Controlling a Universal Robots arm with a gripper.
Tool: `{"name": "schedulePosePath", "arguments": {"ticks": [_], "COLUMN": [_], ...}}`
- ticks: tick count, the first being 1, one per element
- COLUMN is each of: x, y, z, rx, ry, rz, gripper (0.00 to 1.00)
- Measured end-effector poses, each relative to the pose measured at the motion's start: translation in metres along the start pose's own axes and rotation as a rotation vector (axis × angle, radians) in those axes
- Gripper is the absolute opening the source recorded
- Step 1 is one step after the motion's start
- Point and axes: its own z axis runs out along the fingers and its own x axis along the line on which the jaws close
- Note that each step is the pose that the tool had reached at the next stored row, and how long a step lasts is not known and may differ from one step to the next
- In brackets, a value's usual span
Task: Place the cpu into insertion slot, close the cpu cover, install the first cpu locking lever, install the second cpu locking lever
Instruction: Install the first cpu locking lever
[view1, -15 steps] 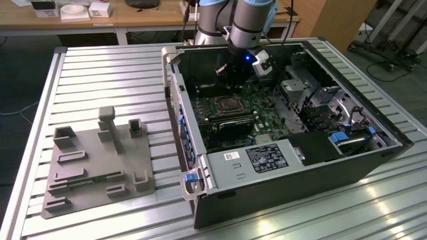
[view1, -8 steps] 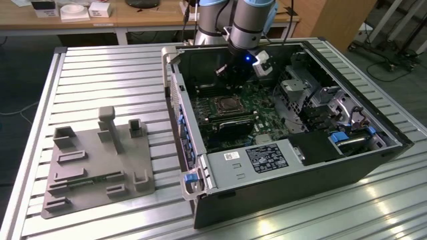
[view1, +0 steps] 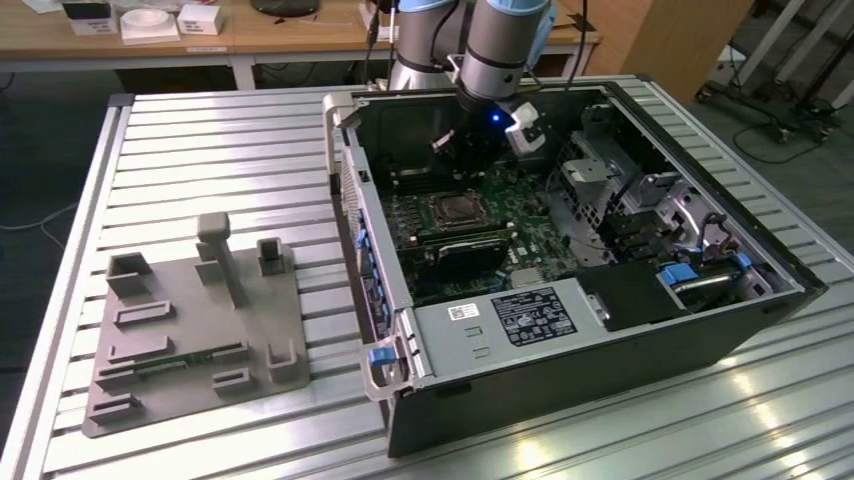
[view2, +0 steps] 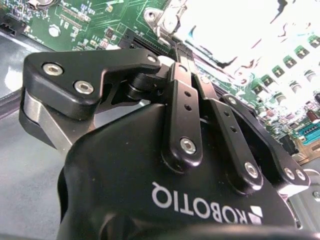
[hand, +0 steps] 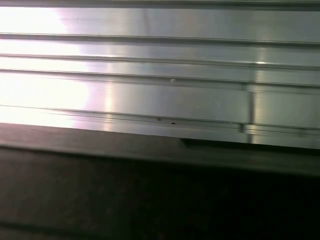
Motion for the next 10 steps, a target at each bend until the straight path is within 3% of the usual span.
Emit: {"name": "schedulePosePath", "arguments": {"ticks": [10], "x": [-0.0001], "y": [-0.0003], "z": [0.0026], "rx": [-0.0001], "ry": [0.0], "rz": [0.0], "gripper": [0.11]}}
